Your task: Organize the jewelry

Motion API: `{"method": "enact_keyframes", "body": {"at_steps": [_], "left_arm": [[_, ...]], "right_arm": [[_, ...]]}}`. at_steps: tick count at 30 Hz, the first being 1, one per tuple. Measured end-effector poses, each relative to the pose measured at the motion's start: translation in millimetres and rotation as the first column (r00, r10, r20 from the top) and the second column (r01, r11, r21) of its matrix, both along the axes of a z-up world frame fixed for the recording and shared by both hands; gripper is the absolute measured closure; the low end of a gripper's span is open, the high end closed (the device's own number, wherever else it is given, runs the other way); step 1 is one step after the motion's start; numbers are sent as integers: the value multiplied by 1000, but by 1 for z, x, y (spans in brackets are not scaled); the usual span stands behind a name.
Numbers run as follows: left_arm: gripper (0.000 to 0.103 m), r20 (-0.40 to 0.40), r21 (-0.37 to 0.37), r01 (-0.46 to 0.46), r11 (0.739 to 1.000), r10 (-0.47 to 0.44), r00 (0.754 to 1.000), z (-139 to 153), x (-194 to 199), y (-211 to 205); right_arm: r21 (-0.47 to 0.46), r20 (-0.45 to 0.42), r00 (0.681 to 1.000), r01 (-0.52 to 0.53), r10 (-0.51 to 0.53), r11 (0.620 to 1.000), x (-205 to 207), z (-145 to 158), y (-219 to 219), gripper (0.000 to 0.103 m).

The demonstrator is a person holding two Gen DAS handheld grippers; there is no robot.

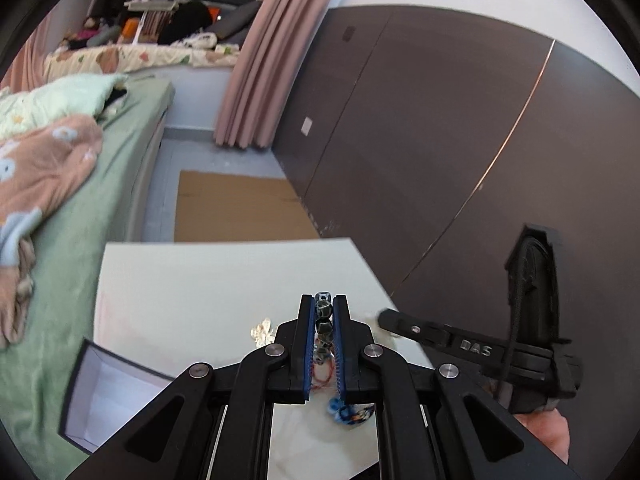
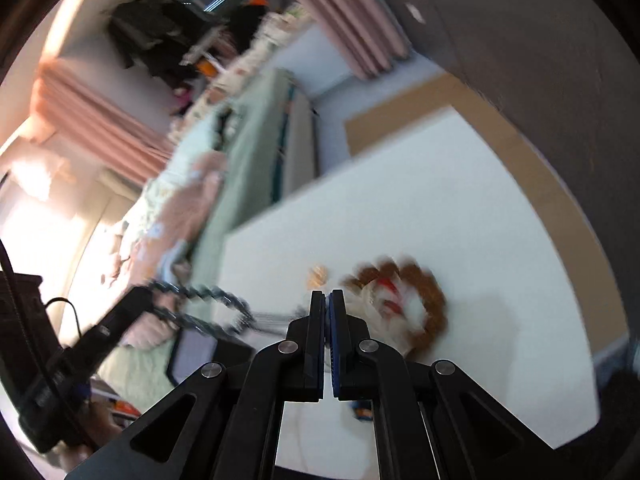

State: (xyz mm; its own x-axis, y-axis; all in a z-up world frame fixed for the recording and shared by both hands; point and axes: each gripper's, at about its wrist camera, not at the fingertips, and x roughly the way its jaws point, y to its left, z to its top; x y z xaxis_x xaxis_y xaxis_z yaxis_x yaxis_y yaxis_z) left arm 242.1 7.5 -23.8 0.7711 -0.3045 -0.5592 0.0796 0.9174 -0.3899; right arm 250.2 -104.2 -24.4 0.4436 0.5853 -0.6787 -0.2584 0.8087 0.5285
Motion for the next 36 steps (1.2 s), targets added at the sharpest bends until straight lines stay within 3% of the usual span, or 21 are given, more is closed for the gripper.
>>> {"method": "enact_keyframes", "body": {"at_steps": [5,10,12,15,18,28,36], "left_arm": [[95,84,21,-8,1000,6,996,43,-8,5],[95,127,58,-13,998,6,992,68,-8,7],[95,139,62,-22,998,13,990,74,-7,10],[95,152,62,-31,998,22,988,78,-5,12],[95,159,56,-39,998,30,987,80,-2,14],[95,205,67,-63,996,48,978,103,0,17],[95,286,84,-87,993,59,956,135,-10,19]], "right_arm": [[-9,17,1000,-19,19,1000,11,7,27,99],[-11,-61,998,-25,24,1000,7,-38,33,99],[-59,-122,992,-24,17,998,6,-61,38,99],[-177,-148,989,-44,17,983,6,-80,48,99],[-233,-166,986,-71,33,970,5,-92,51,100],[-217,-131,991,-28,-1,976,6,-80,35,100],[-233,-153,987,7,-44,973,12,-86,24,100]]}}
